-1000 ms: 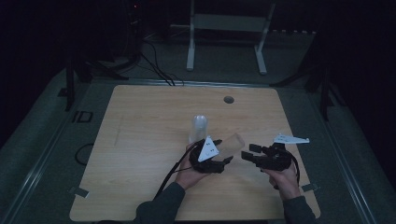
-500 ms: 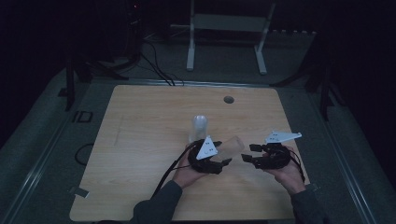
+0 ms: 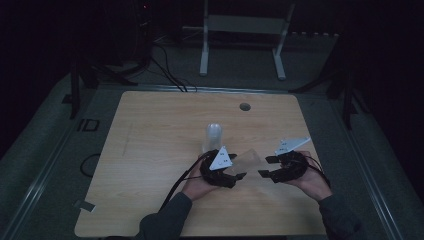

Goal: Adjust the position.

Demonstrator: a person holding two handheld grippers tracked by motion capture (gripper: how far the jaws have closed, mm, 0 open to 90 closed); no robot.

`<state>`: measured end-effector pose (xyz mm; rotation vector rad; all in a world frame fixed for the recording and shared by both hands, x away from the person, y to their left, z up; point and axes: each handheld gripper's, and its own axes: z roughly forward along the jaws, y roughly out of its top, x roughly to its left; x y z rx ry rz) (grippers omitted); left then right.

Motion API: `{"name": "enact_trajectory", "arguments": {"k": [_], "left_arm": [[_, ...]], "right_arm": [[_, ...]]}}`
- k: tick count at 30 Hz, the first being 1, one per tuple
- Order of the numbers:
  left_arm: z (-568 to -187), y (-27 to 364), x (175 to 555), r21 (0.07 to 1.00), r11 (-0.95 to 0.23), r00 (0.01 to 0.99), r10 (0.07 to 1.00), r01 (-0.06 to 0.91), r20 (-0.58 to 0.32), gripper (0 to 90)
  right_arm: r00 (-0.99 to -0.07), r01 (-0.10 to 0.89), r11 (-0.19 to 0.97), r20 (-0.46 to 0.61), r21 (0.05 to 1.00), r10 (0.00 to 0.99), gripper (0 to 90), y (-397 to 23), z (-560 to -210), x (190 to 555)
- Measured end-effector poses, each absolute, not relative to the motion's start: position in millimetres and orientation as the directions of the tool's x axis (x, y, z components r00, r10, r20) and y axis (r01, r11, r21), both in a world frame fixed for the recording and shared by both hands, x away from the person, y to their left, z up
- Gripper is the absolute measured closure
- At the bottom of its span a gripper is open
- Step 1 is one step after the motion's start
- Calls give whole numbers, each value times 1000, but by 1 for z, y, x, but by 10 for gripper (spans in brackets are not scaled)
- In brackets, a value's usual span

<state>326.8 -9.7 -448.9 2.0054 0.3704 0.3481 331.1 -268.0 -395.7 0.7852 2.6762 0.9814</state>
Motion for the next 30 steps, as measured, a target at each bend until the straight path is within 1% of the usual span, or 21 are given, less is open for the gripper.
{"name": "enact_trajectory", "arguments": {"k": [6, 8, 15, 21, 30], "left_arm": [[-449, -9, 327, 889, -446, 918, 388, 107, 84, 308], [-449, -8, 327, 887, -449, 919, 385, 107, 85, 308], [-449, -5, 327, 880, -464, 924, 373, 105, 87, 308], [-449, -5, 327, 873, -476, 931, 355, 106, 81, 308], [-449, -7, 326, 857, -507, 942, 323, 93, 89, 308]], "right_arm": [[-870, 382, 714, -33, 587, 492, 390, -261, -393, 333], [-874, 375, 723, -38, 580, 485, 390, -260, -393, 333], [-909, 317, 809, -85, 495, 409, 390, -253, -387, 334], [-922, 289, 854, -115, 432, 370, 390, -249, -381, 334], [-937, 249, 895, -143, 369, 320, 390, -243, -372, 333]]}}
